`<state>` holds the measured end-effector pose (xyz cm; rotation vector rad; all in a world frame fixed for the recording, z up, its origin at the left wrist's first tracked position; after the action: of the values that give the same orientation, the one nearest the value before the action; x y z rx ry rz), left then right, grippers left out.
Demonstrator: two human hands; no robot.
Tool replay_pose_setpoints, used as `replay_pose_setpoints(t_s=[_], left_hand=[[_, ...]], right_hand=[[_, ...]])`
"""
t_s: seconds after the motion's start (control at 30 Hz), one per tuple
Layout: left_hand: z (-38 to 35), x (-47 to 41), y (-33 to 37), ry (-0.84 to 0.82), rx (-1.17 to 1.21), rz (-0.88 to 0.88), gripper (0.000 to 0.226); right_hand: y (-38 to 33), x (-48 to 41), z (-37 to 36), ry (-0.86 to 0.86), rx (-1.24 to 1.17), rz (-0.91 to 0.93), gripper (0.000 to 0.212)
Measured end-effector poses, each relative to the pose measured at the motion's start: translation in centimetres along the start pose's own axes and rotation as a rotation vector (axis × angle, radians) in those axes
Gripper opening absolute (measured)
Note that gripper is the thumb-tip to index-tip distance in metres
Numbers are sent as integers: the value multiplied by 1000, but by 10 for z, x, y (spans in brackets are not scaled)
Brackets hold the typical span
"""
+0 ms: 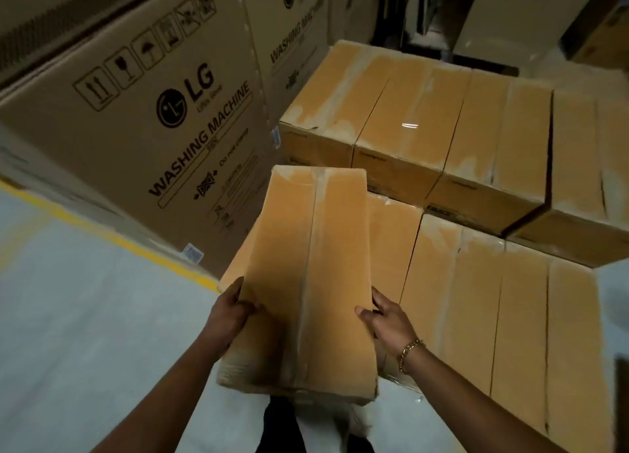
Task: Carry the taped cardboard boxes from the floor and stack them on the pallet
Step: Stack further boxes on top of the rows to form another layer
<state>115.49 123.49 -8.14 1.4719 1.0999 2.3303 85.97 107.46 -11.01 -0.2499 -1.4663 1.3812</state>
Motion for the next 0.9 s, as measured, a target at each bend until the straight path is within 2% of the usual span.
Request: replay_pose_setpoints(t_s=[0.17,0.37,0.67,0.8,0.9], left_hand=[[32,-78,36,-37,-92,-23,60],[63,-148,79,-87,-213,-110,66],[88,-214,86,-135,-304,-10,66],[85,-225,89,-170,-337,-39,61],[83,-232,91,-202,-274,-35,53]], right_hand=[[-14,-43,-43,80,28,-70,67],[-38,-85,-91,196,2,-132,67],[-47,-127,-128,255,55,-169,62],[-39,-133,-136,293,-7,-186,62],[-34,-138,-138,307,-82,-211,63]])
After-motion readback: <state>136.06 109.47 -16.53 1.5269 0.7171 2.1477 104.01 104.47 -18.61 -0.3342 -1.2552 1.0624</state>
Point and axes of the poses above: each hand's wrist, its own x-axis away from the middle knuckle, its own z-axis out of the back of the hand, y = z × x, the point moved 8 cm from there along -x, towards the middle knuckle, and after that the axes turned 9 degrees about z, right-handed, at the moved point
